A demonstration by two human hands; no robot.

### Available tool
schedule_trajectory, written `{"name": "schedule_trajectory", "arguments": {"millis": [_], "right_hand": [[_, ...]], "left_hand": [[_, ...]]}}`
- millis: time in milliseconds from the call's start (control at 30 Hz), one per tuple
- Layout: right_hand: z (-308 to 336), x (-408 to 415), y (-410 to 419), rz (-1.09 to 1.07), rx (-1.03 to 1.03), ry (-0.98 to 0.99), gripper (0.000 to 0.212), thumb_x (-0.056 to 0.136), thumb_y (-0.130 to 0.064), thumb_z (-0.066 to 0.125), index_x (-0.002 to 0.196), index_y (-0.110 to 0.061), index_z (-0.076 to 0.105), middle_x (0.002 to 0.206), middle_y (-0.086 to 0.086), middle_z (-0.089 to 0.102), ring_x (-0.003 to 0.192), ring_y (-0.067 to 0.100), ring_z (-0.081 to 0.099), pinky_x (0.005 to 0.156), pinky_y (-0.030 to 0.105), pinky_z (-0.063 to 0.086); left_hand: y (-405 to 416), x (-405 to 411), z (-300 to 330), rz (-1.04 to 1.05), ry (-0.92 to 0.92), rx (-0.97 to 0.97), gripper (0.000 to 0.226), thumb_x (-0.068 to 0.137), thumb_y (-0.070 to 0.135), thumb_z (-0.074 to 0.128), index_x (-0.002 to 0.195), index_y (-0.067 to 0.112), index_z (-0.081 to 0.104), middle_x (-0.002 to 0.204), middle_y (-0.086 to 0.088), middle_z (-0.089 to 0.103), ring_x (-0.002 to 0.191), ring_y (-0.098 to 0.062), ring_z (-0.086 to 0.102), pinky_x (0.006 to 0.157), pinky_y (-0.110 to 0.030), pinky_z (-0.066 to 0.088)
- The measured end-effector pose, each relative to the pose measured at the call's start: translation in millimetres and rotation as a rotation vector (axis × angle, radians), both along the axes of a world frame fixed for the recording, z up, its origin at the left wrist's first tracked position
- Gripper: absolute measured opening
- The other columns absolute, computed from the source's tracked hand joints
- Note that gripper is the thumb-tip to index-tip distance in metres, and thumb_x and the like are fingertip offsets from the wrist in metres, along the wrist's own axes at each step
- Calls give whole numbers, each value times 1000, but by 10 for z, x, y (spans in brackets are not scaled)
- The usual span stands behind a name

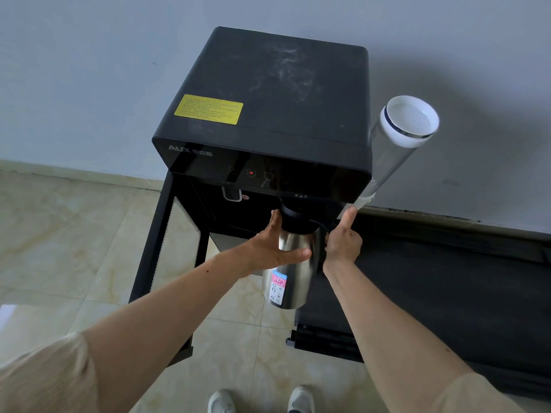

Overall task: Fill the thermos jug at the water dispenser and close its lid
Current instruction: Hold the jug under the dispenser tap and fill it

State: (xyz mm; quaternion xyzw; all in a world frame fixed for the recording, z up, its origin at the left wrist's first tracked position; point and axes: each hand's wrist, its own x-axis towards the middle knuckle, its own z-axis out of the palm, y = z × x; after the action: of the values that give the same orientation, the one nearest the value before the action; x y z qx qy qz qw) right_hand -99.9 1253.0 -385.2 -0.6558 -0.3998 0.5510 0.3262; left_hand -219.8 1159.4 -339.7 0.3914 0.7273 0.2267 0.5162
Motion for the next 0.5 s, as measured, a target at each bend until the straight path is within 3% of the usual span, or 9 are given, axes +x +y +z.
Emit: {"name": "schedule_trajectory", "arguments": {"millis": [267, 500], "right_hand": [[-35, 52, -31, 38, 21, -28, 72, 95, -68, 30, 57, -9, 50, 59, 9, 55, 63, 26, 57, 79, 46, 52], [-3, 131, -117, 49, 27, -16, 70, 93, -68, 35, 52, -12, 37, 48, 4, 43, 53, 21, 45, 64, 38, 43]], "left_hand": [[-77, 19, 26, -3, -53, 14, 118, 75, 56, 67, 146, 34, -24, 160, 7, -20, 149, -21, -5, 116, -40, 19], [-217, 126, 73, 23, -78, 39, 116, 79, 49, 68, 146, 33, -25, 160, 6, -20, 149, -21, -5, 115, -34, 14]]}}
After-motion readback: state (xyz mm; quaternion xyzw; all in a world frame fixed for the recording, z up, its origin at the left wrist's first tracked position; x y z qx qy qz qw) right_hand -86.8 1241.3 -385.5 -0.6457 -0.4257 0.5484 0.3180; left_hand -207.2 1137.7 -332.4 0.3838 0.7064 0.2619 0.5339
